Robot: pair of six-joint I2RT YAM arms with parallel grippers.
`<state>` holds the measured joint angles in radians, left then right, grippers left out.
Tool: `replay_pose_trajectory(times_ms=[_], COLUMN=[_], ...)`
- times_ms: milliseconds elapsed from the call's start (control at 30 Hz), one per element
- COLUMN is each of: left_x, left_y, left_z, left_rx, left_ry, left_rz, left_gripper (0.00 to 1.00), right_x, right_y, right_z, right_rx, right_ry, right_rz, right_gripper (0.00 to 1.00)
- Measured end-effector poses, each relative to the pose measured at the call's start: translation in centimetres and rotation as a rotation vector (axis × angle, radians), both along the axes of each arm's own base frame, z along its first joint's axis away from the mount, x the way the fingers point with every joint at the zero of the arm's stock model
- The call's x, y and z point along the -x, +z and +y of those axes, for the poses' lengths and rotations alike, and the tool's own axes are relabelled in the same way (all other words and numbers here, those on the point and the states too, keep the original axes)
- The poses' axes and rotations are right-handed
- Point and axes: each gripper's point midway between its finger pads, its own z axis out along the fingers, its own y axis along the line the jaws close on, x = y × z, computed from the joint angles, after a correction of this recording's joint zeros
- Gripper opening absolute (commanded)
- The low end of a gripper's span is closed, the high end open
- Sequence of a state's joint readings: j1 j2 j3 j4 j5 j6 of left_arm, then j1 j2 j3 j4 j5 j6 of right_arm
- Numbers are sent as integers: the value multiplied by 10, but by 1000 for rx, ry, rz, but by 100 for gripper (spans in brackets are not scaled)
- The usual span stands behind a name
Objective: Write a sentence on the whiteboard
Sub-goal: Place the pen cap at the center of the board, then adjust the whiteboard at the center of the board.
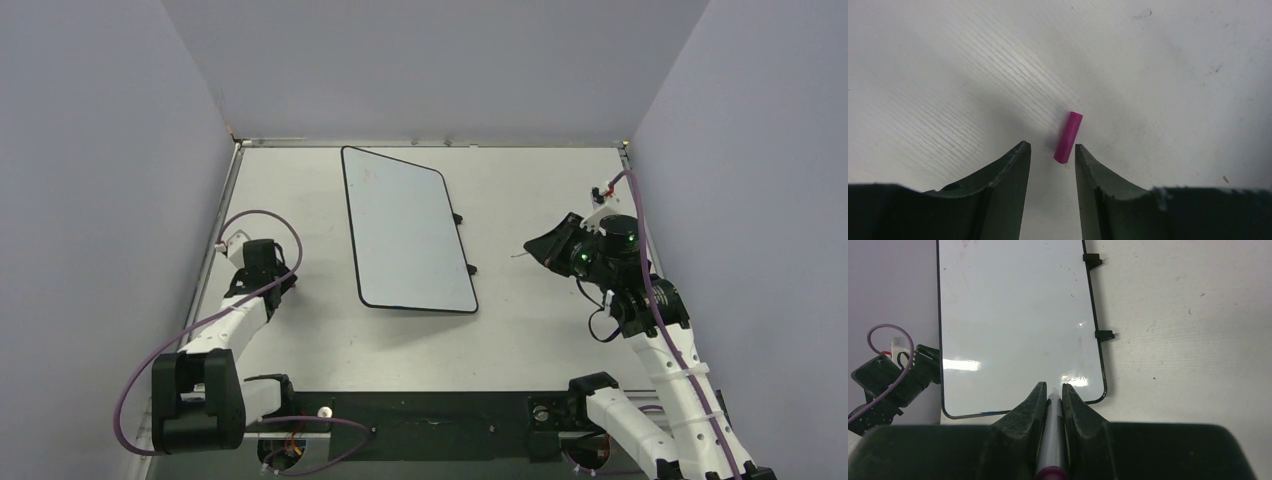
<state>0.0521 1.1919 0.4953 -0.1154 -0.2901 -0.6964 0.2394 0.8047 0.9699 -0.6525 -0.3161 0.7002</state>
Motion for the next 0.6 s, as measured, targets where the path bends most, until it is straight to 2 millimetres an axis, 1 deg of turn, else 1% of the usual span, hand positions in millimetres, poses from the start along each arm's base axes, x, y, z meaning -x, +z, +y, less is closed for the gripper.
replay_pose_trajectory(times_ms=[133, 200, 267, 367, 400, 433, 533, 600], left_x=[-2, -6, -15, -37, -48, -56, -91, -115], left_y=[9, 19, 34, 64, 78, 87, 119, 132], left_z=[-1, -3, -7, -16, -20, -23, -36, -47], left_rx=[5, 12, 27, 54, 60, 65, 71, 65], left_ry=[-4, -13, -34, -86, -115, -133, -209, -257], left_rz=[-31, -62, -103, -181, -212, -232, -288, -297], left_gripper=[42, 44, 45, 44, 42, 41, 36, 34], right_x=[0, -1, -1, -1, -1, -1, -1, -1], right_y=[-1, -2, -3, -5, -5, -5, -5, -6], right_z=[0, 1, 1, 1, 1, 1, 0, -1], right_rx=[3, 7, 10, 12, 13, 14, 19, 29], right_ry=[2, 4, 6, 6, 7, 7, 7, 4], right_rz=[1, 3, 6, 11, 11, 10, 7, 6], right_gripper=[0, 0, 0, 0, 0, 0, 0, 0])
